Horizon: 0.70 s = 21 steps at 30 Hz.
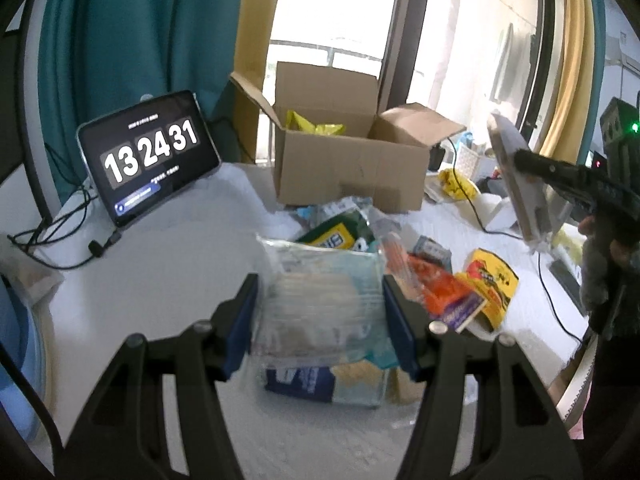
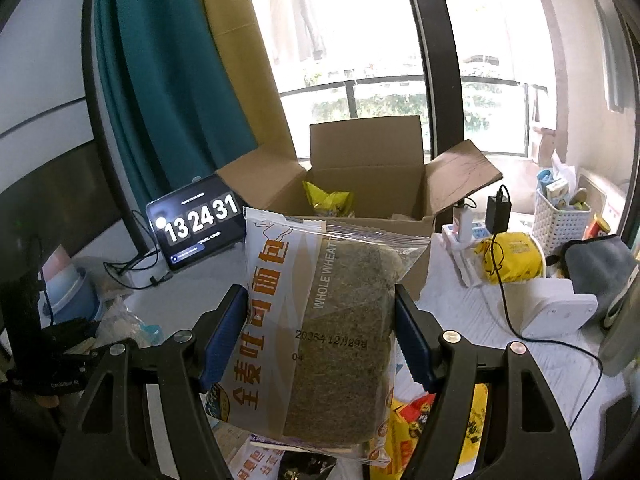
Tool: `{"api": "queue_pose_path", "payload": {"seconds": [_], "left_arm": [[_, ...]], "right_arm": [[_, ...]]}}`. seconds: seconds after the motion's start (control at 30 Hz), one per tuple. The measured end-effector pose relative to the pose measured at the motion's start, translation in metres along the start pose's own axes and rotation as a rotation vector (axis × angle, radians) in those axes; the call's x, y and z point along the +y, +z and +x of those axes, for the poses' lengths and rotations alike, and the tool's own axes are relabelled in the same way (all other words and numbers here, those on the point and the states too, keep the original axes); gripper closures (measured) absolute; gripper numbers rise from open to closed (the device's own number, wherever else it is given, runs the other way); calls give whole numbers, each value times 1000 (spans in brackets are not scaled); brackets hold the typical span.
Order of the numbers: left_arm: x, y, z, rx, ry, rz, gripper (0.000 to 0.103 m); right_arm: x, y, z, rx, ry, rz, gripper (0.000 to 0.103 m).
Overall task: Organize snacks
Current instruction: 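Carry the bread bag and clear pack into the cardboard box, open both tools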
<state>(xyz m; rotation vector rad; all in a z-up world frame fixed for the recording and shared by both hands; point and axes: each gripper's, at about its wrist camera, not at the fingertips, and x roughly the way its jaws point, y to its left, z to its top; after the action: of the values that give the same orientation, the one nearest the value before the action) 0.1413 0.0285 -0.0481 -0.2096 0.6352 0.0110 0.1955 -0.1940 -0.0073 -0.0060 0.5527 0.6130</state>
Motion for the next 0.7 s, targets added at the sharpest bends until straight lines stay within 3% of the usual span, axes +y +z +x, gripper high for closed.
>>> {"api": "queue_pose_path", "payload": {"seconds": [0.7], "left_arm": [[-11,95,30,-179,-44,30,42]], "right_arm": [[-20,34,29,-40,-2,-32,29]]}}
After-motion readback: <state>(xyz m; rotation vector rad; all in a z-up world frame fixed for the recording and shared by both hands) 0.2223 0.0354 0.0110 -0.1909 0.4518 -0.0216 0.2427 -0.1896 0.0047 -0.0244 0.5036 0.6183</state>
